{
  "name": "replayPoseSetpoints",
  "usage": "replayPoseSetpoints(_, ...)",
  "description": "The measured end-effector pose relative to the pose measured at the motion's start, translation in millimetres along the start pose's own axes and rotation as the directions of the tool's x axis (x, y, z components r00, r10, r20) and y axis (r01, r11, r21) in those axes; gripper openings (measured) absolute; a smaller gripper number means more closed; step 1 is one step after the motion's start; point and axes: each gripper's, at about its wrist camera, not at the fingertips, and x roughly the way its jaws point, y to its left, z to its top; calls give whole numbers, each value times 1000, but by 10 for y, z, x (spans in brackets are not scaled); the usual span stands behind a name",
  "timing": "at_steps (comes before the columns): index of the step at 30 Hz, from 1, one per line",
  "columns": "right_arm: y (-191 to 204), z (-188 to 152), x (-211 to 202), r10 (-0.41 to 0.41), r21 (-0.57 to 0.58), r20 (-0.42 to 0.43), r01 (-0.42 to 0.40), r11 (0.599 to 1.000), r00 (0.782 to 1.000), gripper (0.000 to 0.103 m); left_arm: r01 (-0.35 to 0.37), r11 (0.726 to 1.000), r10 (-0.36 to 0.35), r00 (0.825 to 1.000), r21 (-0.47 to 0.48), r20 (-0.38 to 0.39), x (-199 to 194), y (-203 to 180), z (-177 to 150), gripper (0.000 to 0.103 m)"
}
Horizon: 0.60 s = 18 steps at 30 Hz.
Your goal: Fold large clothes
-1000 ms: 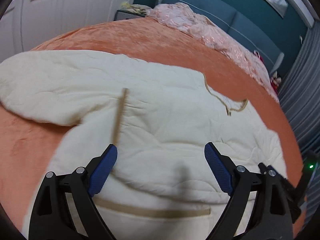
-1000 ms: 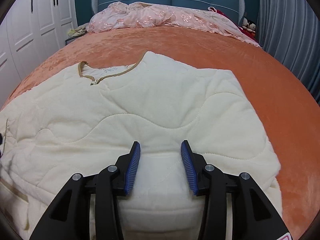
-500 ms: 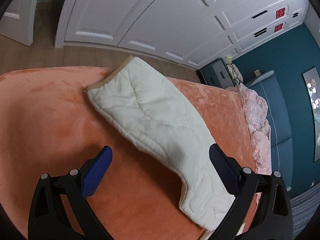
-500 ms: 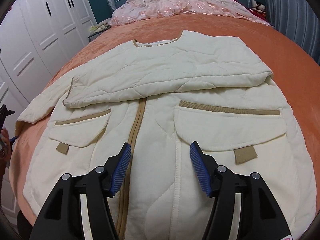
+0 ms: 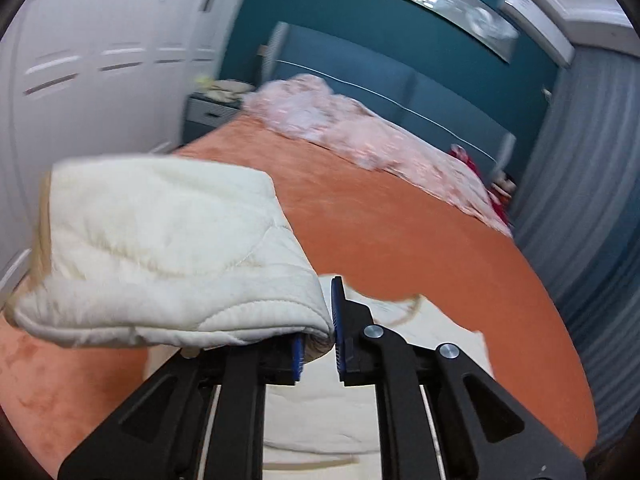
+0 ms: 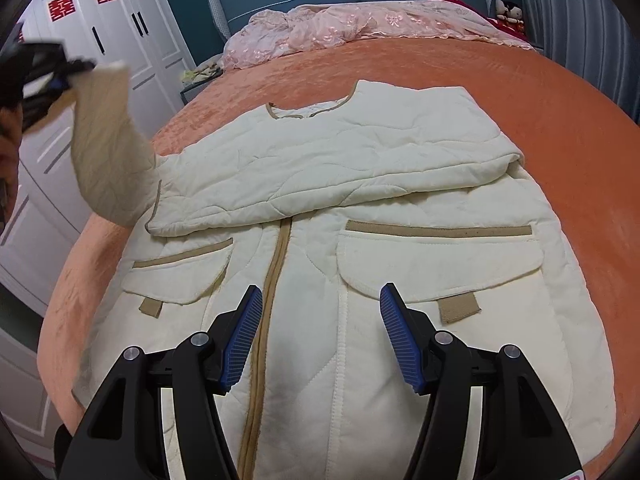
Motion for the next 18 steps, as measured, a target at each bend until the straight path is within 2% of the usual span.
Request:
replayPoseSetpoints(1, -36, 1, -18, -5, 1, 1, 5, 1000, 1000, 60, 57, 998, -56, 998, 15, -32, 91, -290, -128, 47)
replayPoseSetpoints(2, -85, -1, -36, -12, 1, 3, 12, 1000, 1000, 61, 94, 995, -93, 994, 21, -57, 186, -522, -264, 62)
replayPoseSetpoints(3, -142, 5, -52, -21, 4, 4, 21, 1000, 1000, 62, 110, 994, -109, 992, 22, -68, 256, -706, -428, 81)
replayPoseSetpoints(5, -282, 47, -88, -27, 19, 9, 27, 999, 1000, 64, 129, 991, -127, 988, 21, -84, 352, -908, -741, 85)
replayPoseSetpoints(7, -419, 114, -121, -35, 33, 24, 34, 999, 999, 66, 130, 991, -130, 982, -7, -137, 444, -884, -978, 86)
replayPoseSetpoints(11, -670, 371, -54, -30, 67, 45, 27, 997, 999, 67, 72, 980, -109, 974, -185, -197, 535, -374, -1211, 86)
replayPoseSetpoints(14, -785, 617, 92, -30, 105, 66, 23, 994, 997, 67, -28, 947, -42, 977, -320, -210, 620, 151, -1222, 86)
replayPoseSetpoints(18, -922, 928, 408, -30, 166, 68, 19, 986, 997, 67, -118, 881, 15, 975, -459, -222, 711, 866, -1188, 86)
